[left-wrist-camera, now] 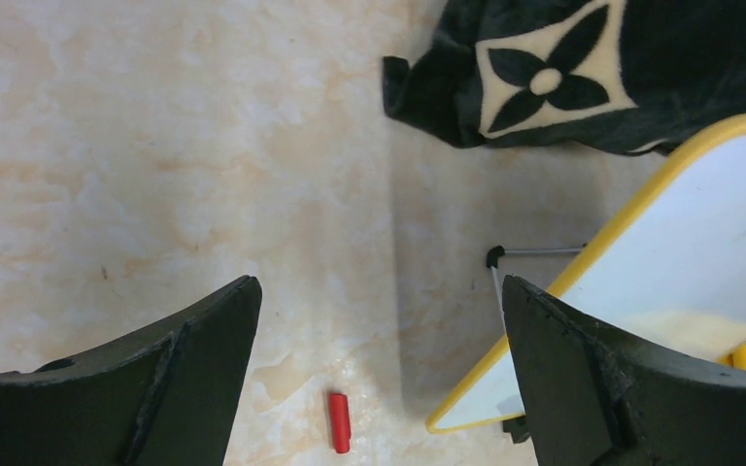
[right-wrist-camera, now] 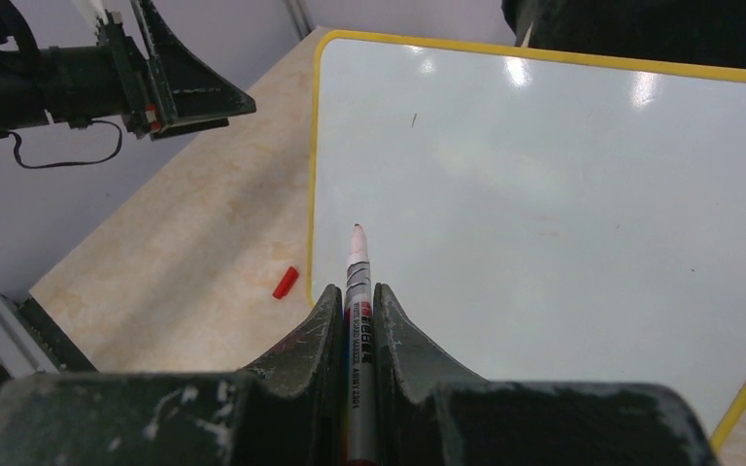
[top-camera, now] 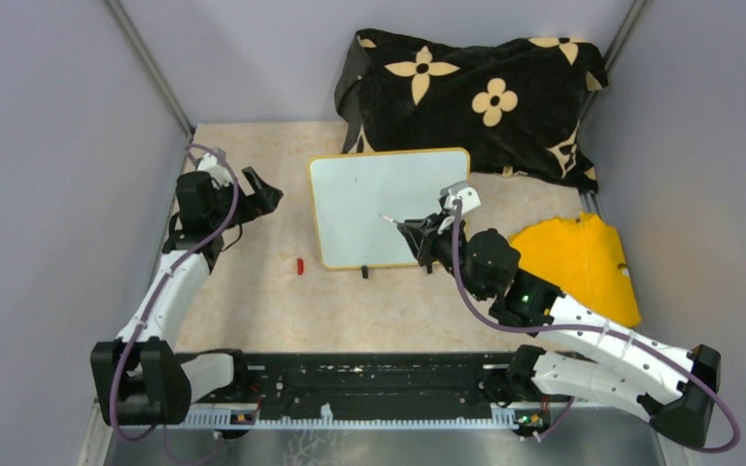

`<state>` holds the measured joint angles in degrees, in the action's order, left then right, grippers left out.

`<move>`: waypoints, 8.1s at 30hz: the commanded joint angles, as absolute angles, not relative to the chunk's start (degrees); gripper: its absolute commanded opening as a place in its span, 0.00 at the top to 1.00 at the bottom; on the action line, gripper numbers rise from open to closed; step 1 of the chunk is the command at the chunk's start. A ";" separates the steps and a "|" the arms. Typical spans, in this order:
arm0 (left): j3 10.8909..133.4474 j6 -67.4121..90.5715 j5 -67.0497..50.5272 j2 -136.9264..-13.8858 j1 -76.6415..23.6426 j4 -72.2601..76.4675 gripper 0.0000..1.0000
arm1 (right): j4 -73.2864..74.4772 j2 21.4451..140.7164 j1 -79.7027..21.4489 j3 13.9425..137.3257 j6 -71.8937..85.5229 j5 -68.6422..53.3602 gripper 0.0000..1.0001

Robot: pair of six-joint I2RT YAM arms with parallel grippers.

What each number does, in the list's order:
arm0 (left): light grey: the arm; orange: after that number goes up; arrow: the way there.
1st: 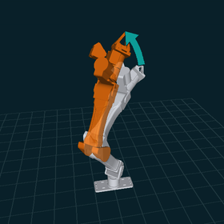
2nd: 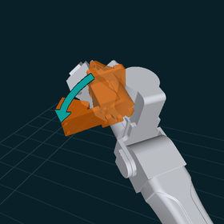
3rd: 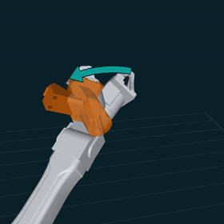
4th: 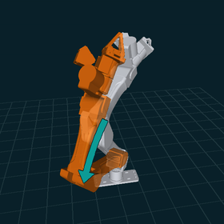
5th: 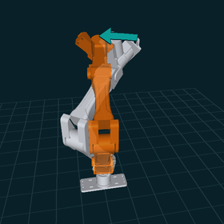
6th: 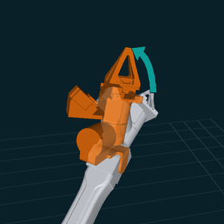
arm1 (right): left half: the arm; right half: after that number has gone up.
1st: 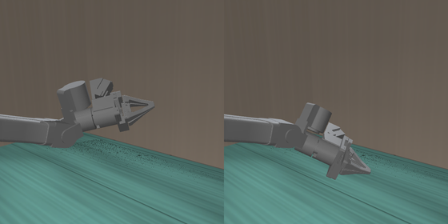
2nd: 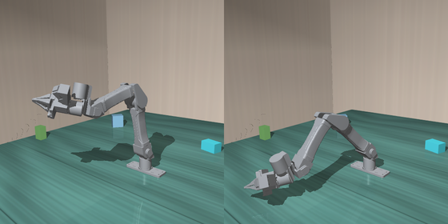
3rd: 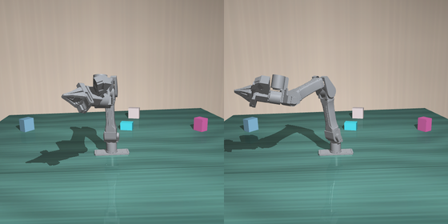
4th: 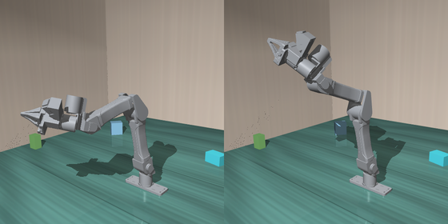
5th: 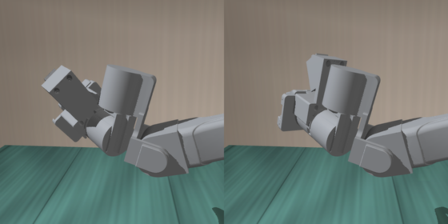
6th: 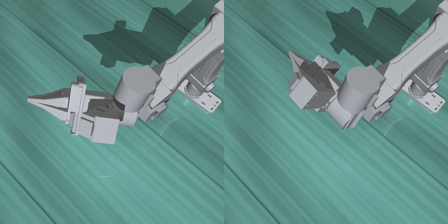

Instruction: Write a sentence on the whiteboard

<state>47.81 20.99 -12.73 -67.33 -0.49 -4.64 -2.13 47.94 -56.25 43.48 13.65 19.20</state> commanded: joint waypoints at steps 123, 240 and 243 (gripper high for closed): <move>40.77 56.87 -72.34 -114.31 -1.39 102.61 0.45 | -2.03 59.47 -56.80 49.81 17.71 14.93 1.00; 40.11 50.36 -71.72 -115.13 -1.37 102.66 1.00 | -9.33 94.02 -58.19 72.95 9.82 35.01 1.00; 40.15 50.36 -71.65 -115.14 -1.40 102.58 1.00 | -8.61 94.15 -58.20 72.87 10.07 34.33 1.00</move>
